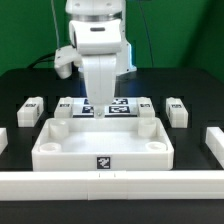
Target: Assemble desk
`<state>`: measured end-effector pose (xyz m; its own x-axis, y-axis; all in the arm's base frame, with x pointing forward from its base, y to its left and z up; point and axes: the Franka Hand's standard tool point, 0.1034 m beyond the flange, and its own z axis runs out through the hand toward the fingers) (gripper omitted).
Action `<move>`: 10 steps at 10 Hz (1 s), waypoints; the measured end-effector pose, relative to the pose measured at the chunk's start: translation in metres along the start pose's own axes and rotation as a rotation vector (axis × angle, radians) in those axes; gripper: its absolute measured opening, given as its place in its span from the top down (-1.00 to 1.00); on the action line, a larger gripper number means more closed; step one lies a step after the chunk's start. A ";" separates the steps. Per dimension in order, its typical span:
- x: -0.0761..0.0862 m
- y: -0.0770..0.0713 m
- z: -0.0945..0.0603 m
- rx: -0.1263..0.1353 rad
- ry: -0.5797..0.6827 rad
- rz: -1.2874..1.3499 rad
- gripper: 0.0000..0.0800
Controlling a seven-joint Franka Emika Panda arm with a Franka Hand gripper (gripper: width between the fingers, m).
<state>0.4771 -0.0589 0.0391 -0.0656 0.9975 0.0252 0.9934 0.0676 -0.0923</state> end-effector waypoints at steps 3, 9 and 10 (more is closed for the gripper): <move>0.010 0.000 0.025 0.036 0.018 0.082 -0.62; 0.007 0.000 0.026 0.032 0.018 0.081 0.84; 0.007 0.000 0.026 0.032 0.018 0.081 0.84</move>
Offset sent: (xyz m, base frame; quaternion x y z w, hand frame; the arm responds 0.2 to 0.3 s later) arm 0.0000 0.0000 0.0000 0.0000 0.0000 0.0000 1.0000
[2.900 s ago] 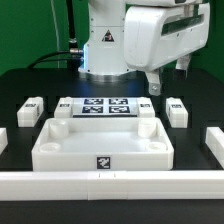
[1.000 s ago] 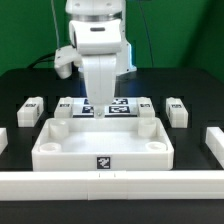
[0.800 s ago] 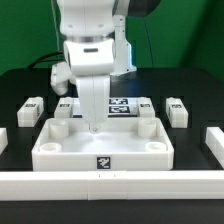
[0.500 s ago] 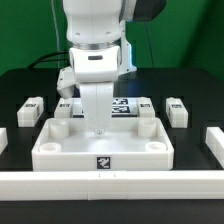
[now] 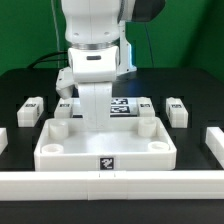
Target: Assemble desk
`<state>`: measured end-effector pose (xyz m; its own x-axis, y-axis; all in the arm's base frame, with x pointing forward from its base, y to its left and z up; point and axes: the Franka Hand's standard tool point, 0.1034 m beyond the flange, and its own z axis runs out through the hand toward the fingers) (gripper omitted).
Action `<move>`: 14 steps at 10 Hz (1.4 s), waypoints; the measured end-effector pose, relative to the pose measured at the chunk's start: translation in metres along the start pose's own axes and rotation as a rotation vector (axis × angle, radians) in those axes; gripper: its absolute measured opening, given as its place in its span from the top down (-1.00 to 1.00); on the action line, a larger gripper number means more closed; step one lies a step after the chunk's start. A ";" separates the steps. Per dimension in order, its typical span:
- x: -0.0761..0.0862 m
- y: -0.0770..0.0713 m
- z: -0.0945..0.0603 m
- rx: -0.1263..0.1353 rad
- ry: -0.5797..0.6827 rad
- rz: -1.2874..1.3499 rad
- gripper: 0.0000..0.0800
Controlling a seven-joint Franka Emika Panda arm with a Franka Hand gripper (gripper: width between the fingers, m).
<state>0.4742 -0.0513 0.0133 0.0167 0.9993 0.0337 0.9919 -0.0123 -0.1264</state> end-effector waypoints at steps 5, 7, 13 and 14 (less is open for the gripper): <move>0.000 0.000 0.000 0.000 0.000 0.000 0.84; 0.020 0.010 0.000 -0.025 0.010 0.024 0.84; 0.077 0.048 -0.003 -0.032 0.038 0.039 0.84; 0.076 0.048 -0.003 -0.037 0.032 0.037 0.84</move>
Offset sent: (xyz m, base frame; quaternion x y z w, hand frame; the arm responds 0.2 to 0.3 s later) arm 0.0000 0.0000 0.0000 0.0000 0.0000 0.0000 1.0000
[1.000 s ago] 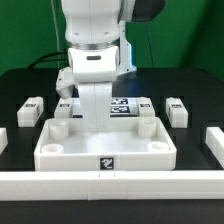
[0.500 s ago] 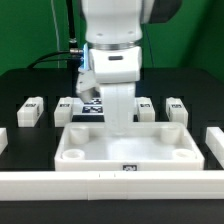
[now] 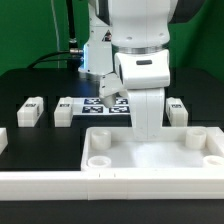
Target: Assemble desk
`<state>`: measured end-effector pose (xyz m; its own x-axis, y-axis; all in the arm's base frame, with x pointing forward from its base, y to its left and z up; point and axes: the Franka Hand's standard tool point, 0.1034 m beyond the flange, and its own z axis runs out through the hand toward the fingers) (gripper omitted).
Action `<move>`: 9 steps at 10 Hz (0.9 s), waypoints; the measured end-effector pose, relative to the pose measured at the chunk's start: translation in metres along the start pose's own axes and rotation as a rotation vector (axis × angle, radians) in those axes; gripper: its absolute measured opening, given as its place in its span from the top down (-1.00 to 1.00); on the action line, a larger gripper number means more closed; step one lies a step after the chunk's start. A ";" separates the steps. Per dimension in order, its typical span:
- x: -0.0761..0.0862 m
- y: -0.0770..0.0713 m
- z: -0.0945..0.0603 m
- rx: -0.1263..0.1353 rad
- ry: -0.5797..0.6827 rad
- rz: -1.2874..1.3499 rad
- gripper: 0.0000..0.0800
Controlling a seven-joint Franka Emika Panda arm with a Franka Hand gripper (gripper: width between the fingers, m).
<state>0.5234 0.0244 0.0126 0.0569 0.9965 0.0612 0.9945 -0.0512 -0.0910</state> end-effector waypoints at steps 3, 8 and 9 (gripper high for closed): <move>-0.002 -0.001 0.001 0.003 0.001 0.003 0.28; -0.002 -0.001 0.001 0.003 0.001 0.004 -0.59; -0.002 -0.001 0.001 0.003 0.001 0.004 -0.62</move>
Offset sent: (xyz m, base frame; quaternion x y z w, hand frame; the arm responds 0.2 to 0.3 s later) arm 0.0000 0.0000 0.0000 0.0000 0.0000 0.0000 1.0000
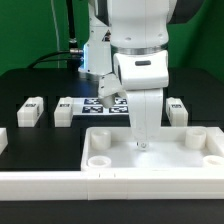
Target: Assemble desk
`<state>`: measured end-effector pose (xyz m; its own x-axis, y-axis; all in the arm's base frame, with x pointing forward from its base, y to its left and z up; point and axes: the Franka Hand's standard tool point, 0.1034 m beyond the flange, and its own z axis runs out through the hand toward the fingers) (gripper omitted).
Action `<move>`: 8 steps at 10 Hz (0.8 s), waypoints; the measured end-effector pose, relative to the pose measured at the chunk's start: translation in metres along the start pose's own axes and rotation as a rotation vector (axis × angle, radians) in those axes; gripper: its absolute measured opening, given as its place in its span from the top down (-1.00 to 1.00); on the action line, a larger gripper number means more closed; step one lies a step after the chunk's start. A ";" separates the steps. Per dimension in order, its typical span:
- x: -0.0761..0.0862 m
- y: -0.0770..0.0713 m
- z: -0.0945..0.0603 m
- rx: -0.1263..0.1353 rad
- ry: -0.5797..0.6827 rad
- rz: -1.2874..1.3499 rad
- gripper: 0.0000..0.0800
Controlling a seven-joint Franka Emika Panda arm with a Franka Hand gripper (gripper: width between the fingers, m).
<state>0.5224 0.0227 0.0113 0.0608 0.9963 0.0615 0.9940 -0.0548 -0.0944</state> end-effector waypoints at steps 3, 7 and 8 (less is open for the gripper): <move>0.000 0.000 -0.001 -0.002 0.000 0.008 -0.62; 0.031 -0.010 -0.035 -0.037 -0.015 0.367 -0.62; 0.040 -0.009 -0.041 -0.029 -0.019 0.501 -0.62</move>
Offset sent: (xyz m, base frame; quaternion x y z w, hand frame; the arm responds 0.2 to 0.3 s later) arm -0.0094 -0.0069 0.0473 -0.0378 -0.0615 0.0787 0.9943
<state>0.5197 0.0607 0.0551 0.5300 0.8480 -0.0024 0.8451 -0.5284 -0.0805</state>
